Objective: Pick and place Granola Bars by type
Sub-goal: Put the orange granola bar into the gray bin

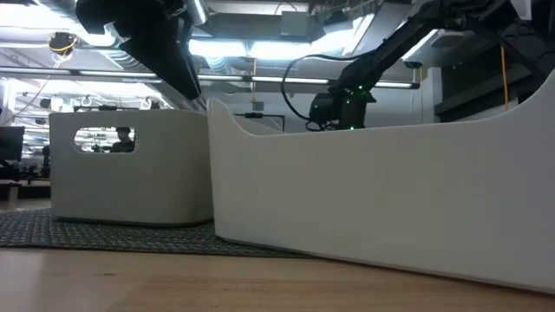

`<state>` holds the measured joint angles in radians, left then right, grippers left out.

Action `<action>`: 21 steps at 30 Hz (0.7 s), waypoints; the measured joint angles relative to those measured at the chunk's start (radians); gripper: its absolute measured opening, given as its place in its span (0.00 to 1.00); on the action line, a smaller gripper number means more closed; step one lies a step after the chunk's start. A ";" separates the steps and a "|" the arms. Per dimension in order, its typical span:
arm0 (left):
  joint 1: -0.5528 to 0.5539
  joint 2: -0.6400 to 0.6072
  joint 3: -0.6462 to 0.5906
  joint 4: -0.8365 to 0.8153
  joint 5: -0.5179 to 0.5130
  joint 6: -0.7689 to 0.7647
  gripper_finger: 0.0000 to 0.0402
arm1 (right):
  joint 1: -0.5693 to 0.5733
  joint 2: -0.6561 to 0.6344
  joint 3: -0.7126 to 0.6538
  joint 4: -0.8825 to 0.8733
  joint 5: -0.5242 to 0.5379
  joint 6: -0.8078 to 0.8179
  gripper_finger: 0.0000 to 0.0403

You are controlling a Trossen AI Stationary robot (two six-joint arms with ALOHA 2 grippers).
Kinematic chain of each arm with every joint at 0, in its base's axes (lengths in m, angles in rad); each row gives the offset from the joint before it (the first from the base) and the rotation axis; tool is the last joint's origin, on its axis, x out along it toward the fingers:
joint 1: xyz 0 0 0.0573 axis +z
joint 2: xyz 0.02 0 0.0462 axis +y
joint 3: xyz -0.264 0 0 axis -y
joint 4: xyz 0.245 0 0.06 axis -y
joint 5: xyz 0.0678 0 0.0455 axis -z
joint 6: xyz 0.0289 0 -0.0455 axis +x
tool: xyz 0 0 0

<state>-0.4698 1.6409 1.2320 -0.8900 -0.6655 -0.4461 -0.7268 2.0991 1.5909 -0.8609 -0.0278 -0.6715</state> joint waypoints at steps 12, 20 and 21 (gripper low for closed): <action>0.000 0.000 0.000 0.000 0.000 0.026 0.28 | 0.000 0.000 0.001 -0.099 0.017 -0.065 0.73; 0.000 0.000 0.000 0.000 -0.023 0.025 0.28 | -0.007 0.000 0.001 -0.079 0.034 -0.125 0.73; 0.000 0.000 0.000 0.000 -0.024 0.025 0.28 | -0.008 0.000 0.001 -0.071 0.035 -0.127 0.73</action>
<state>-0.4698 1.6409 1.2320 -0.8897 -0.6892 -0.4211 -0.7350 2.0991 1.5917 -0.9320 0.0067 -0.7990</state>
